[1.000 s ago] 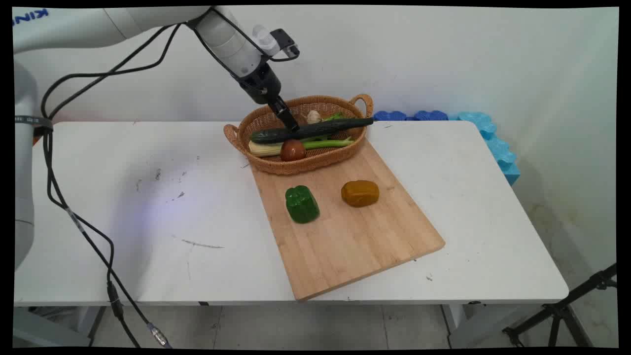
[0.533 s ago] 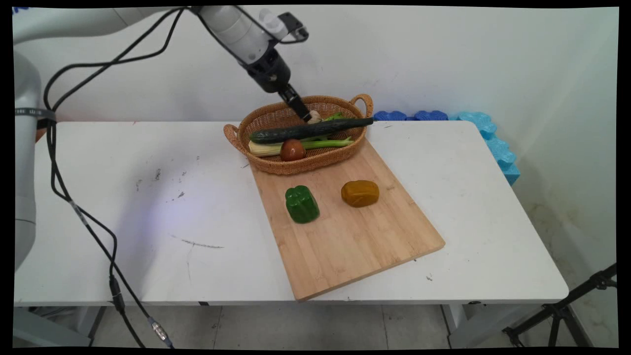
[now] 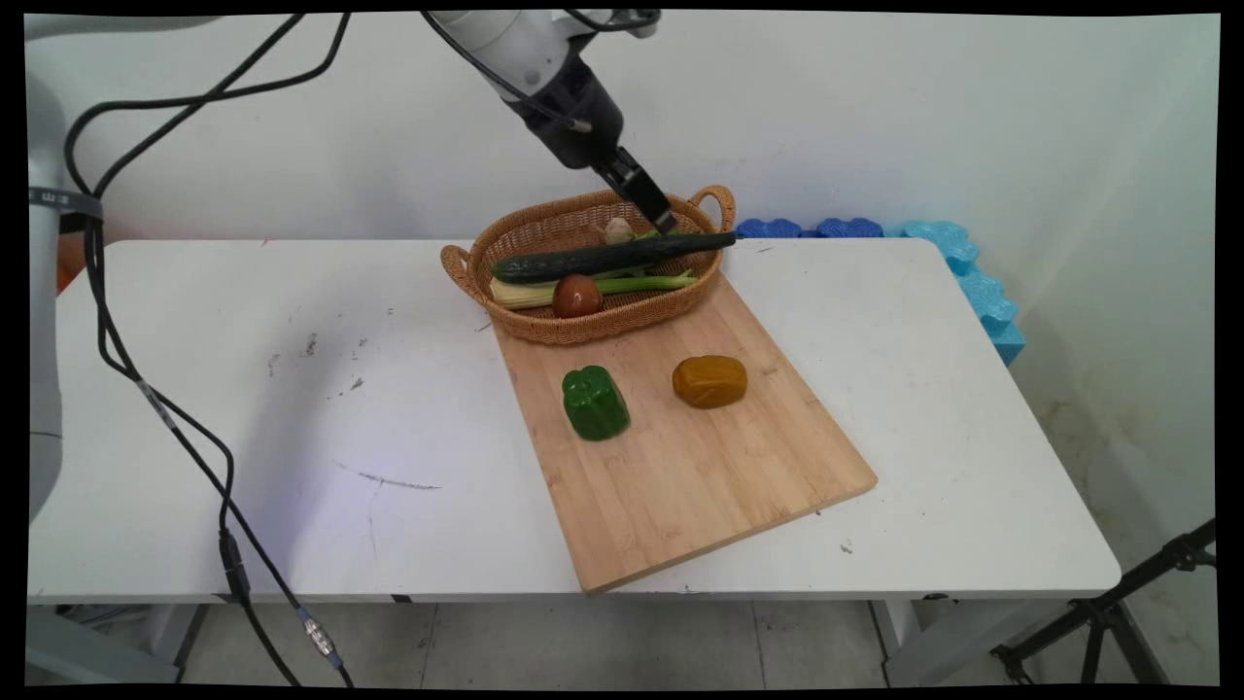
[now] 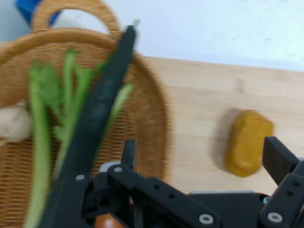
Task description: Pick up the potato from the cutting board
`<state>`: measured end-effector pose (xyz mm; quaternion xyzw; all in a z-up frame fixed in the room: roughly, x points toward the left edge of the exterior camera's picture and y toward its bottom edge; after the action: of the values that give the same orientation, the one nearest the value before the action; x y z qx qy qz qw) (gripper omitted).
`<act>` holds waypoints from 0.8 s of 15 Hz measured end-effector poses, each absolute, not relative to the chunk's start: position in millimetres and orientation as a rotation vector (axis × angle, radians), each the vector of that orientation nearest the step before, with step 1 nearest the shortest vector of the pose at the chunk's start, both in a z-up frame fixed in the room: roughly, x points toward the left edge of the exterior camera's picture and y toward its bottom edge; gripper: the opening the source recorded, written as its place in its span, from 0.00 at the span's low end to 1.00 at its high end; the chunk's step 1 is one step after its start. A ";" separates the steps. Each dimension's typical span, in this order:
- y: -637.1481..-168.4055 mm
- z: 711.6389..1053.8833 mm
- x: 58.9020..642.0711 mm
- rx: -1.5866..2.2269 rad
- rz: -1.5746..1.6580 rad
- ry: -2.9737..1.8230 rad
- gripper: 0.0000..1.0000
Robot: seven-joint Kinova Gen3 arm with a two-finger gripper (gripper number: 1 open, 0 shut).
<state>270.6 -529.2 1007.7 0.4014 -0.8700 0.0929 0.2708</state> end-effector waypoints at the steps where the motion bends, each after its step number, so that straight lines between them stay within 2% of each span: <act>1: -522.2 1006.7 262.0 1.079 0.236 -2.343 1.00; 5: -499.7 987.8 234.5 1.084 0.200 -2.364 1.00; 12: -482.8 925.6 198.1 1.085 0.196 -2.425 1.00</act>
<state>198.1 -482.8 925.6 0.3957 -0.8845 0.0716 0.2364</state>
